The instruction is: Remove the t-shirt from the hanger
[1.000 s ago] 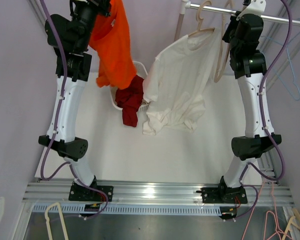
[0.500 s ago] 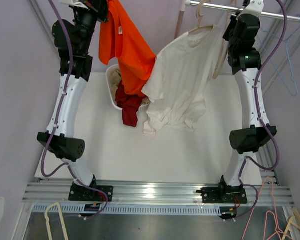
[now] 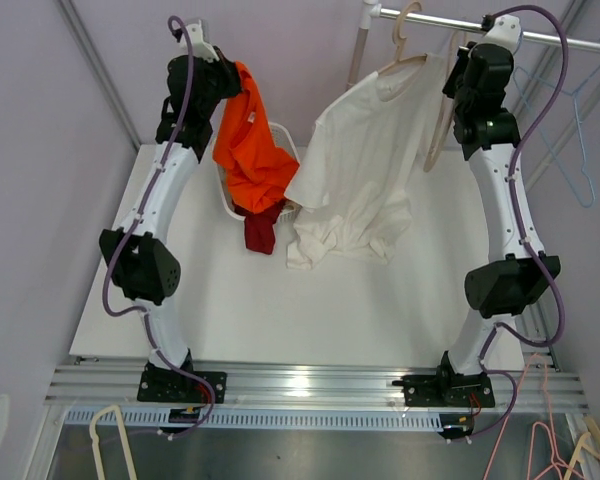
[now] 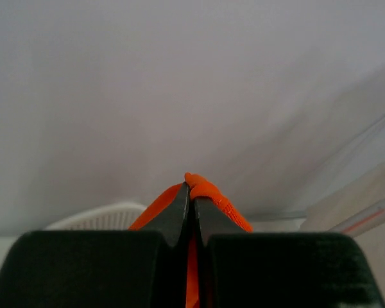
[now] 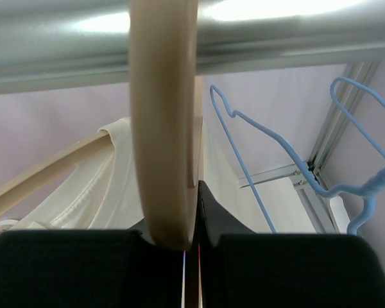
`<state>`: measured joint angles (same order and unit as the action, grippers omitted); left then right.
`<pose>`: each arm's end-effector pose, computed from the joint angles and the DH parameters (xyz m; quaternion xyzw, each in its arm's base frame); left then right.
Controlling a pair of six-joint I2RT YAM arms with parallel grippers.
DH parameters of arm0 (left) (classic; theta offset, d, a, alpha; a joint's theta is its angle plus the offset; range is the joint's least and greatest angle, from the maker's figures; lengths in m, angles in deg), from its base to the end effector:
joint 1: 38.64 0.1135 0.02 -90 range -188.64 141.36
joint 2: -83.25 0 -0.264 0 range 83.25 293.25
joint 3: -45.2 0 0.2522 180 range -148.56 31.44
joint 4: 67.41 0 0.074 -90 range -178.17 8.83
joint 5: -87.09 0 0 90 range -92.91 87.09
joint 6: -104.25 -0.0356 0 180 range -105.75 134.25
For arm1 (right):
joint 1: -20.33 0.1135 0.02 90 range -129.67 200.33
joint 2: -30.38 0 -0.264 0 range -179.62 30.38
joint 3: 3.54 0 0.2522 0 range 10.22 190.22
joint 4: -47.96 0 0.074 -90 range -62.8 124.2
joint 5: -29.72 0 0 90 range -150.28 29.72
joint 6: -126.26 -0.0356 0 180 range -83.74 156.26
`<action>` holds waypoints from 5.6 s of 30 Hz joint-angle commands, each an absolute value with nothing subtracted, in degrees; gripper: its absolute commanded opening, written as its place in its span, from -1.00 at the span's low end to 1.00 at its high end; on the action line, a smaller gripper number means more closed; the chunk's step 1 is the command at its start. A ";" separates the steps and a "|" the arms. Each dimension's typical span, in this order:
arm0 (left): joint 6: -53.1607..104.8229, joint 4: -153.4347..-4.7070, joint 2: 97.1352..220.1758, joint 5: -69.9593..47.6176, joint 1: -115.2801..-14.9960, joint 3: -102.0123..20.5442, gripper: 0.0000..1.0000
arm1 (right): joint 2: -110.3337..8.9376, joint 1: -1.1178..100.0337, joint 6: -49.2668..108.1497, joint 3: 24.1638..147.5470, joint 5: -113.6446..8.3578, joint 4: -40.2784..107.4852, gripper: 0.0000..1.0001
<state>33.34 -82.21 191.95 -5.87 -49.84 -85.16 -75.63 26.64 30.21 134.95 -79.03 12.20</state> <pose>0.4389 -0.0888 0.4697 -0.0264 0.6631 -0.2119 0.7174 0.4119 0.0340 0.4965 0.1102 0.7176 -0.0448 0.6862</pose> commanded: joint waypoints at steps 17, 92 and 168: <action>42.11 -110.54 211.04 -10.91 -49.54 -94.61 -0.99 | -62.79 26.83 28.52 133.71 -79.18 8.63 -0.02; 35.61 -74.76 180.72 -42.99 -69.57 -67.97 0.99 | -78.07 45.29 30.28 154.28 -91.39 3.26 0.47; 25.50 -80.65 164.47 -30.87 -79.42 -58.67 0.99 | -64.99 43.36 33.19 137.94 -90.44 19.97 -1.00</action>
<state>28.58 -80.95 169.14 -34.09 -78.21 -60.79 -69.23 43.10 37.05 139.97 -92.23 16.09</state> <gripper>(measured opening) 0.994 0.055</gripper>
